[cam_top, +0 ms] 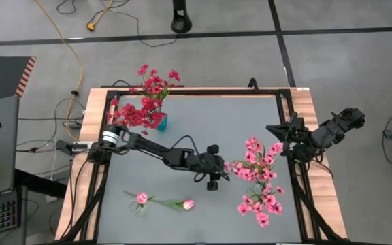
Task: Sort flowers into vase by color
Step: Put the top pink tulip into the transparent vase
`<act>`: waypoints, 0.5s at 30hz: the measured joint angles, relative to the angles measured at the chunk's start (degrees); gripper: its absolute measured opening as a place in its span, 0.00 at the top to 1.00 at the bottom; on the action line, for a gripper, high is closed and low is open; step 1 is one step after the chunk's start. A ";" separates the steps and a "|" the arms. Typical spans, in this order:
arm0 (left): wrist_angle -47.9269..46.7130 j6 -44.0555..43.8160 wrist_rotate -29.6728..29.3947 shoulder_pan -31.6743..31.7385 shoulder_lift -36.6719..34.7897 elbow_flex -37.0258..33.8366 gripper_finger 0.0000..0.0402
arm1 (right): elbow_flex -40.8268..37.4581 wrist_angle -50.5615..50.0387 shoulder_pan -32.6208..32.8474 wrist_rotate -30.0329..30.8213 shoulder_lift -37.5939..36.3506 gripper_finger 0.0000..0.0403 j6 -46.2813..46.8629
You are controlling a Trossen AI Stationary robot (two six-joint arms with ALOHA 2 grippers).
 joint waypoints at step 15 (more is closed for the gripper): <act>-1.81 -1.03 -3.39 1.13 15.02 14.72 0.65 | -1.47 0.25 0.00 -1.11 0.23 0.91 1.14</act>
